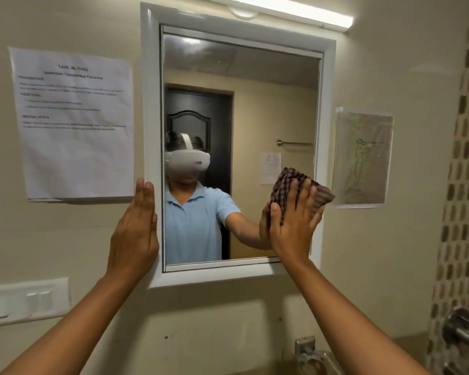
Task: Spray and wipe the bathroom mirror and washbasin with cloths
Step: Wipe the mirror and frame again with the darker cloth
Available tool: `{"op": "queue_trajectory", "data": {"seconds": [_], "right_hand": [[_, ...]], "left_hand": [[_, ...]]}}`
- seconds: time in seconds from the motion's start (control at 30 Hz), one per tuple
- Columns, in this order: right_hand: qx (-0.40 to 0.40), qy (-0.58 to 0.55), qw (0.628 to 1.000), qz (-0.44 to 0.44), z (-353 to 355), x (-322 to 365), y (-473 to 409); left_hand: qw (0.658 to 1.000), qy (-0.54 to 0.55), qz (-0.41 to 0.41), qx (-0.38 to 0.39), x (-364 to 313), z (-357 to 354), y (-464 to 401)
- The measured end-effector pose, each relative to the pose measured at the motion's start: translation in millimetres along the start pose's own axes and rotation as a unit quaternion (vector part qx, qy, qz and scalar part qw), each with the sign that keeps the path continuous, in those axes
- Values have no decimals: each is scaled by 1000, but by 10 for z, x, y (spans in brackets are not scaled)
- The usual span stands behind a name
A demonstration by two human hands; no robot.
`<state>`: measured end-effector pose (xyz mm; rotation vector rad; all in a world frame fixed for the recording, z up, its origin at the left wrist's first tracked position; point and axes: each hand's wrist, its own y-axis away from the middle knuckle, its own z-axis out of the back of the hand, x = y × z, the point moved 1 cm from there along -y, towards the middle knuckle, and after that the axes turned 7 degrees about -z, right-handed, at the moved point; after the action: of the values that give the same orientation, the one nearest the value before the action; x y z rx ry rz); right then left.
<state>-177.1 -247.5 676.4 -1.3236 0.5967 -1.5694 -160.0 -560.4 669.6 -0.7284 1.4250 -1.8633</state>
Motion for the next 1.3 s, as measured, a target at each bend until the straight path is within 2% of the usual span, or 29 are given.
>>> {"op": "queue_trajectory", "data": {"seconds": [0.13, 0.23, 0.43, 0.53, 0.73, 0.9, 1.13, 1.3], "right_hand": [[35, -16, 999, -17, -150, 284, 503], [70, -10, 996, 56, -264, 682, 861], [68, -1, 985, 159, -355, 1436, 1139], [91, 15, 969, 231, -368, 1447, 1345], [103, 56, 937, 328, -275, 1008, 1248], [122, 55, 945, 299, -199, 499, 956], [89, 29, 982, 166, -18, -255, 381], [61, 11, 995, 80, 14, -406, 228]], "left_hand": [[1000, 7, 5, 6, -6, 17, 28], [1000, 5, -2, 20, 34, 46, 52], [999, 4, -9, 39, 68, 105, 57], [999, 21, 4, 35, 57, 92, 102], [999, 5, 16, 32, -18, -6, 264], [998, -8, 44, 41, -127, 13, 312], [996, -45, 65, 39, -183, -28, 311], [991, -96, 79, 51, -253, -7, 290]]}}
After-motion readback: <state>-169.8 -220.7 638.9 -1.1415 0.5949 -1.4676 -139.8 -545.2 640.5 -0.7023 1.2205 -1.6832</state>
